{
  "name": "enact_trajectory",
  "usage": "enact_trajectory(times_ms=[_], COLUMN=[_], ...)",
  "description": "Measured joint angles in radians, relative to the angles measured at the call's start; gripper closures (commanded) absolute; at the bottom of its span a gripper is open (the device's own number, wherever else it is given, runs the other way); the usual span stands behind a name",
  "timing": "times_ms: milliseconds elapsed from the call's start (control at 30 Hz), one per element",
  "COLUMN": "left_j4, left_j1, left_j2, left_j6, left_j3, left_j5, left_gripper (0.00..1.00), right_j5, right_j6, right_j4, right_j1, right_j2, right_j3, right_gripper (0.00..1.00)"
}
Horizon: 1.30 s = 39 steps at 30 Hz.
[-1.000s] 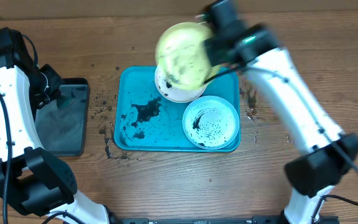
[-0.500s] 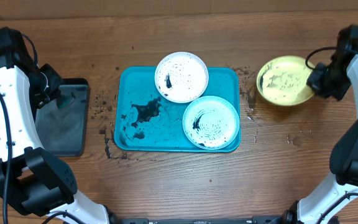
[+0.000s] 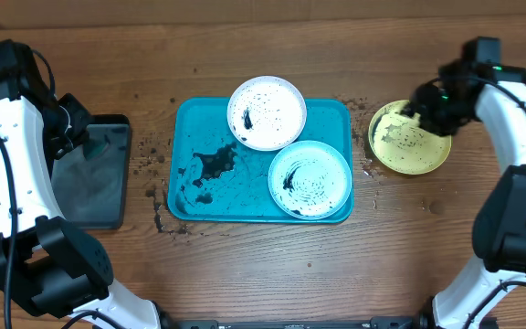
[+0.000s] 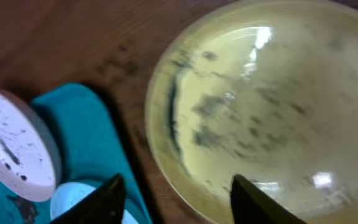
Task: Clean dirty plates on tray and stack at the side
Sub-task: 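Set the yellow plate on the table right of the tray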
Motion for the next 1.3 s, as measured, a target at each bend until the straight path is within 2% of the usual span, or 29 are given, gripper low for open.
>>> enact_trajectory(times_ms=[167,400,567,633,733,867,967,1100,1167,1233,1300], left_j4=[0.0,0.021,0.037,0.037,0.044,0.044,0.044,0.044,0.044,0.045,0.046], left_j1=[-0.001,-0.054,-0.105,-0.119,-0.137,-0.152,-0.158,-0.158,-0.158,-0.158,-0.158], left_j2=[0.0,0.0,0.0,0.0,0.0,0.0,0.0,0.0,0.0,0.0,0.0], left_j6=[0.0,0.0,0.0,0.0,0.0,0.0,0.0,0.0,0.0,0.0,0.0], left_j3=[0.0,0.0,0.0,0.0,0.0,0.0,0.0,0.0,0.0,0.0,0.0], left_j5=[0.011,0.012,0.015,0.015,0.015,0.015,0.015,0.015,0.015,0.015,0.015], left_gripper=[0.96,0.96,0.96,0.96,0.96,0.96,0.96,0.96,0.96,0.96,0.96], right_j5=[-0.036,0.118,0.229,0.268,0.272,0.273,0.276,0.276,0.275,0.267,0.245], right_j6=[0.038,0.092,0.092,0.092,0.092,0.093,0.092,0.094,0.089,0.088,0.092], right_j4=[0.172,0.33,0.448,0.5,0.558,0.572,0.574,0.57,0.574,0.566,0.541], right_j1=[0.174,0.386,0.43,0.432,0.442,0.484,0.517,0.532,0.529,0.529,0.532], right_j2=[0.0,0.014,0.105,0.145,0.174,0.202,0.227,0.269,0.269,0.269,0.269], right_j3=[0.0,0.0,-0.001,-0.001,-0.001,-0.001,-0.001,-0.001,0.0,0.005,0.014], right_gripper=[0.4,0.4,0.4,0.34,0.34,0.45,0.48,0.65,0.81,0.92,0.92])
